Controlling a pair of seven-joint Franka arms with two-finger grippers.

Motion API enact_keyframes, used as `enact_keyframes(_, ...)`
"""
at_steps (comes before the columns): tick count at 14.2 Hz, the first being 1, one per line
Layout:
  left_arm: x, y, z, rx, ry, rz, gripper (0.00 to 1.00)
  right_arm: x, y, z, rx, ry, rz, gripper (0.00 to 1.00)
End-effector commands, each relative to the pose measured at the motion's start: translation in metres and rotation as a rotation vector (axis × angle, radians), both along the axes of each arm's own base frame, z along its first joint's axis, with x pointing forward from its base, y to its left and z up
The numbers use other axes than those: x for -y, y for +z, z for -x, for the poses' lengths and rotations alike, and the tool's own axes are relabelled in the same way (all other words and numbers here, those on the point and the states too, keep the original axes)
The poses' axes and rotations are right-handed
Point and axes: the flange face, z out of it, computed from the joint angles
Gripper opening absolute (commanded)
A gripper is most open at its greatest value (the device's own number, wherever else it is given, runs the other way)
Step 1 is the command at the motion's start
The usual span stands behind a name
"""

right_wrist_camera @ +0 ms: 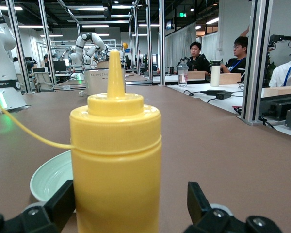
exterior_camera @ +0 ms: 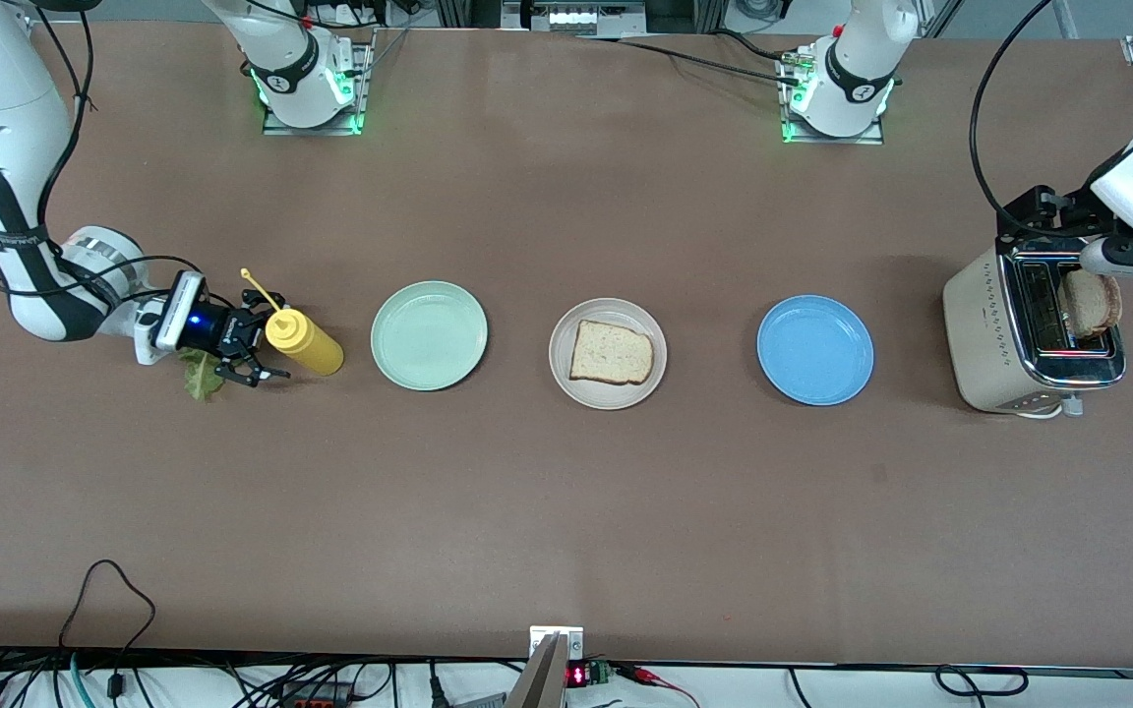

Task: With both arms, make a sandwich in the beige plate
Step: 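Grasp the yellow bottle with the right gripper while the left gripper returns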

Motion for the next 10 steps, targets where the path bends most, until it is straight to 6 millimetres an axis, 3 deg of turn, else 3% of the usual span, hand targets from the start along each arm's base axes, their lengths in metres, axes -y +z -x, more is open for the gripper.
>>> enact_keyframes(1, 0.006, 0.007, 0.003, 0.007, 0.004, 0.011, 1.00, -0.010, -0.002, -0.005, 0.029, -0.011, -0.025, 1.00)
enact_keyframes(7, 0.007, 0.005, 0.004, -0.001, 0.009, 0.012, 1.00, -0.037, -0.004, -0.009, 0.042, -0.013, -0.048, 1.00)
enact_keyframes(8, 0.007, 0.005, 0.004, -0.001, 0.010, 0.011, 1.00, -0.040, -0.004, -0.011, 0.069, -0.015, -0.048, 0.94)
enact_keyframes(10, 0.007, 0.005, 0.004, -0.001, 0.010, 0.011, 1.00, -0.043, -0.003, -0.012, 0.083, -0.021, -0.052, 0.61)
